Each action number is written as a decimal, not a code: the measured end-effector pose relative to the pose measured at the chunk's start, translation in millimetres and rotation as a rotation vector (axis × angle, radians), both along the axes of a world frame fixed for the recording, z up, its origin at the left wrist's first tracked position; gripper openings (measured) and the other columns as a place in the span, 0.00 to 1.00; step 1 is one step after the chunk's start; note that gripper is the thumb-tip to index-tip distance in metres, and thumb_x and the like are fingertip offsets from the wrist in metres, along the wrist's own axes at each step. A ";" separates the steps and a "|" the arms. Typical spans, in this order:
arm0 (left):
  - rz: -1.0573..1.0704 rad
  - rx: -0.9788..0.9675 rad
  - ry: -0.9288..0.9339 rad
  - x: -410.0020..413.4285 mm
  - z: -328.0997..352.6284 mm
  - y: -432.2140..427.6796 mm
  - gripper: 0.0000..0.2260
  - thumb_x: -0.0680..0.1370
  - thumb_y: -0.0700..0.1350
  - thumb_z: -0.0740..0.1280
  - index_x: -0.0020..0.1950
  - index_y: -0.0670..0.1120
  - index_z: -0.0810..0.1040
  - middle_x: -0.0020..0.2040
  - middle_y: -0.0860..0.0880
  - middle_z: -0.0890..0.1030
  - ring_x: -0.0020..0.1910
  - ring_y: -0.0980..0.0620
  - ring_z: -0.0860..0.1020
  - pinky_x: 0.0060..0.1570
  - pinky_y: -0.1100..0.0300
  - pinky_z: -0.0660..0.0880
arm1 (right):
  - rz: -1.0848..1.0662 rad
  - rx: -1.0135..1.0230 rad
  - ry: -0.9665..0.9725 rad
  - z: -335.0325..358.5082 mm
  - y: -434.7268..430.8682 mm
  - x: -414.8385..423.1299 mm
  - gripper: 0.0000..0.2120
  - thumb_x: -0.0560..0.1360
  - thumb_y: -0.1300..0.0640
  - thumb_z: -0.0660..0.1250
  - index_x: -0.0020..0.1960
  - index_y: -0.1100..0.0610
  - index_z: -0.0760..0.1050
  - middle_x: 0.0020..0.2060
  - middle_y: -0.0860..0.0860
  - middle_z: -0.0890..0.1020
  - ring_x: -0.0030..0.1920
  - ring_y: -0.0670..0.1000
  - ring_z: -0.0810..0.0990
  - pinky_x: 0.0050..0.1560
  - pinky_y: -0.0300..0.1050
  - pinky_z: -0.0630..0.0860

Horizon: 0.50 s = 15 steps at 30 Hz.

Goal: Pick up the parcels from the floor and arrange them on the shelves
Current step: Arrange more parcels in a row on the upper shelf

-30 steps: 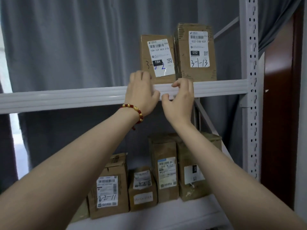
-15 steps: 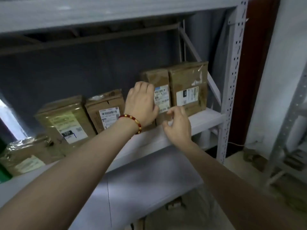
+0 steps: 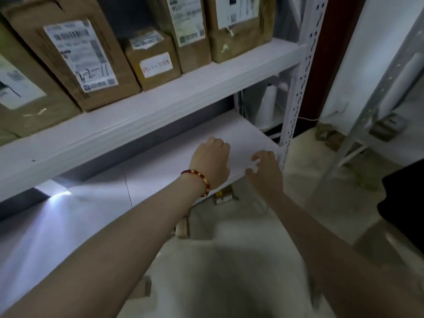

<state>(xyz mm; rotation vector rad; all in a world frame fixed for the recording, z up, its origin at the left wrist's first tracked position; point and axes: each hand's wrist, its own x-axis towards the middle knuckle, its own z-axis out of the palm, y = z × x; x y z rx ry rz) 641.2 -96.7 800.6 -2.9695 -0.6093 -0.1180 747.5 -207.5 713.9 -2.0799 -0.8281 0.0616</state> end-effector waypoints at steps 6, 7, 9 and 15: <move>0.064 -0.110 0.108 45.0 -88.9 -6.4 0.14 0.77 0.44 0.64 0.62 0.44 0.71 0.61 0.46 0.73 0.61 0.47 0.69 0.57 0.57 0.69 | -0.007 -0.192 0.109 -64.7 -11.9 36.8 0.11 0.77 0.56 0.66 0.57 0.59 0.73 0.53 0.53 0.73 0.52 0.55 0.73 0.49 0.45 0.69; 0.070 -0.119 0.127 52.5 -103.1 -6.9 0.14 0.77 0.44 0.64 0.62 0.44 0.71 0.61 0.46 0.73 0.61 0.47 0.69 0.57 0.57 0.69 | 0.009 -0.203 0.092 -74.8 -11.9 42.9 0.13 0.77 0.54 0.66 0.58 0.60 0.73 0.51 0.51 0.72 0.51 0.55 0.73 0.48 0.44 0.67; 0.080 -0.125 0.143 66.9 -131.3 -6.6 0.14 0.77 0.44 0.64 0.63 0.44 0.71 0.61 0.46 0.73 0.61 0.47 0.69 0.57 0.57 0.69 | 0.019 -0.201 0.081 -98.8 -9.0 55.2 0.13 0.77 0.51 0.65 0.56 0.59 0.73 0.49 0.49 0.69 0.47 0.52 0.71 0.46 0.43 0.66; 0.084 -0.137 0.147 88.0 -229.2 2.2 0.13 0.79 0.45 0.61 0.63 0.44 0.73 0.61 0.45 0.74 0.61 0.47 0.71 0.59 0.55 0.70 | 0.056 -0.302 0.157 -195.9 16.6 77.9 0.13 0.73 0.59 0.66 0.58 0.56 0.73 0.55 0.50 0.72 0.48 0.51 0.75 0.47 0.42 0.67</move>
